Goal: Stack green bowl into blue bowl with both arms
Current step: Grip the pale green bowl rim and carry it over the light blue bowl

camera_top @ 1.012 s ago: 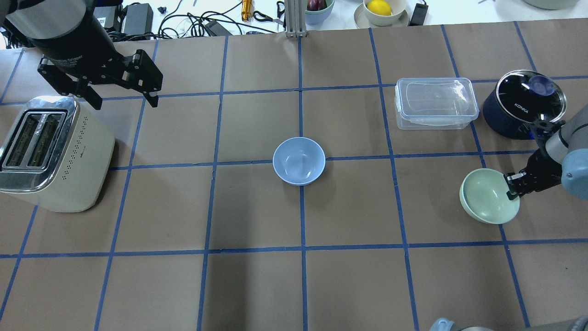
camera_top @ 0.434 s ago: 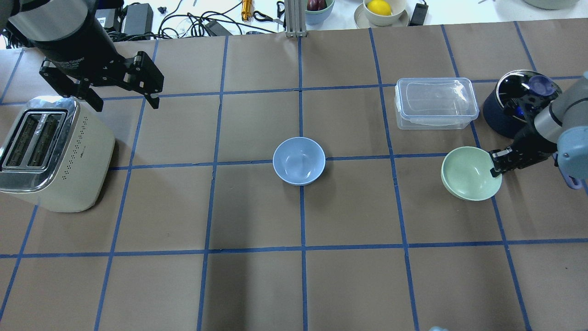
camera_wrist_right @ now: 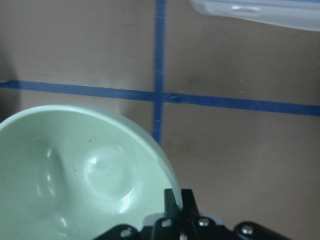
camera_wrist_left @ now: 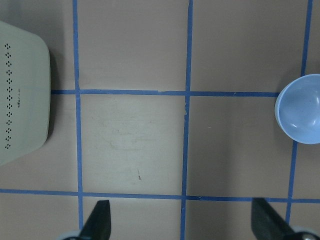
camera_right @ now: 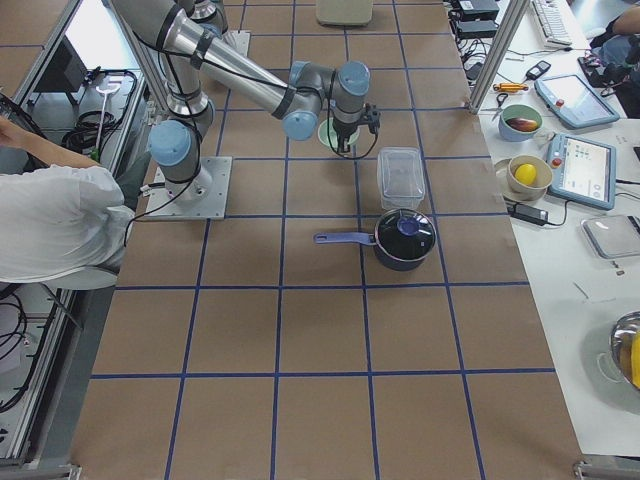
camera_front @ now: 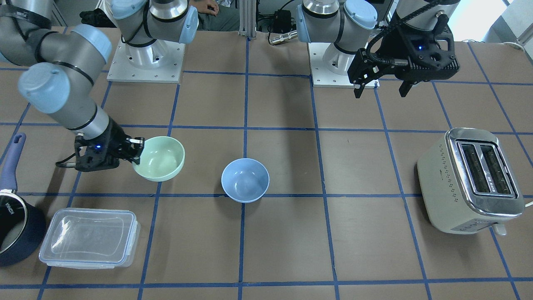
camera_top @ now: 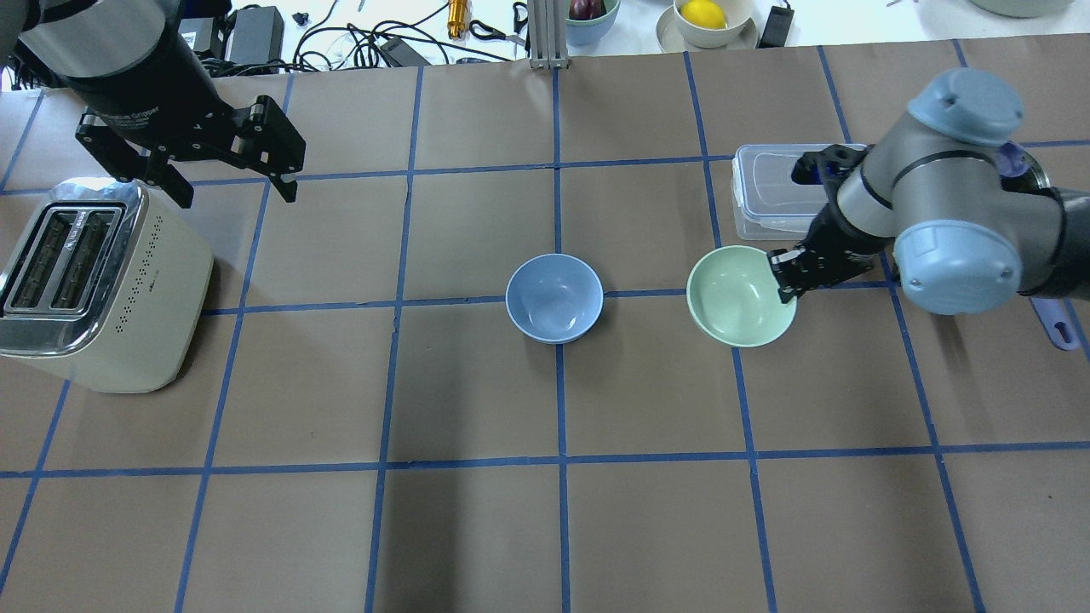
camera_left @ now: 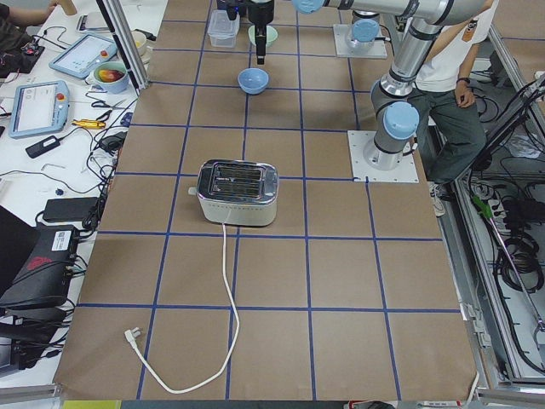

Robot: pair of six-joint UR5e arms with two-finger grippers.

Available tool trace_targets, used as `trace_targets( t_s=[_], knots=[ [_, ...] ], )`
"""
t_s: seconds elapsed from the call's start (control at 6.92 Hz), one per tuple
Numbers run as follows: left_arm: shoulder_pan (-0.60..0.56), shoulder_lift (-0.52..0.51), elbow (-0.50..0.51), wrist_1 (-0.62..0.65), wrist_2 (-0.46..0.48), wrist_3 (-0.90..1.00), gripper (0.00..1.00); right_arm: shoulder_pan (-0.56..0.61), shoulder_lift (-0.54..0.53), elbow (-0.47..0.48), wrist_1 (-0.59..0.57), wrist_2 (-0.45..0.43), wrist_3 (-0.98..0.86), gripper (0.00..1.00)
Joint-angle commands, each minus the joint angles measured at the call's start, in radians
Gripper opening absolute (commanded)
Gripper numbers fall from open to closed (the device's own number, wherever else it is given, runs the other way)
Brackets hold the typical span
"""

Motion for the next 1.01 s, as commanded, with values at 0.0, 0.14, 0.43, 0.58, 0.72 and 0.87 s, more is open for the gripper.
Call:
trace_targets(
  t_s=[0.0,0.14,0.43,0.58,0.72,0.87],
  knots=[
    [0.0,0.0,-0.001,0.001,0.001,0.001,1.0,0.198,0.009,-0.072,0.003,0.045,0.291,0.0],
    [0.001,0.0,-0.001,0.001,0.0,-0.002,1.0,0.263,0.032,-0.086,-0.006,0.05,0.426,0.0],
    [0.0,0.0,-0.003,0.001,0.0,-0.002,1.0,0.337,0.078,-0.112,-0.025,0.043,0.476,0.0],
    [0.0,0.0,-0.003,0.001,0.001,-0.002,1.0,0.345,0.104,-0.119,-0.029,0.034,0.491,0.0],
    [0.001,0.0,-0.003,0.001,0.002,-0.002,1.0,0.346,0.135,-0.138,-0.06,0.028,0.493,0.0],
    [0.001,0.0,-0.003,0.001,0.002,-0.002,1.0,0.346,0.158,-0.161,-0.062,0.025,0.493,0.0]
  ],
)
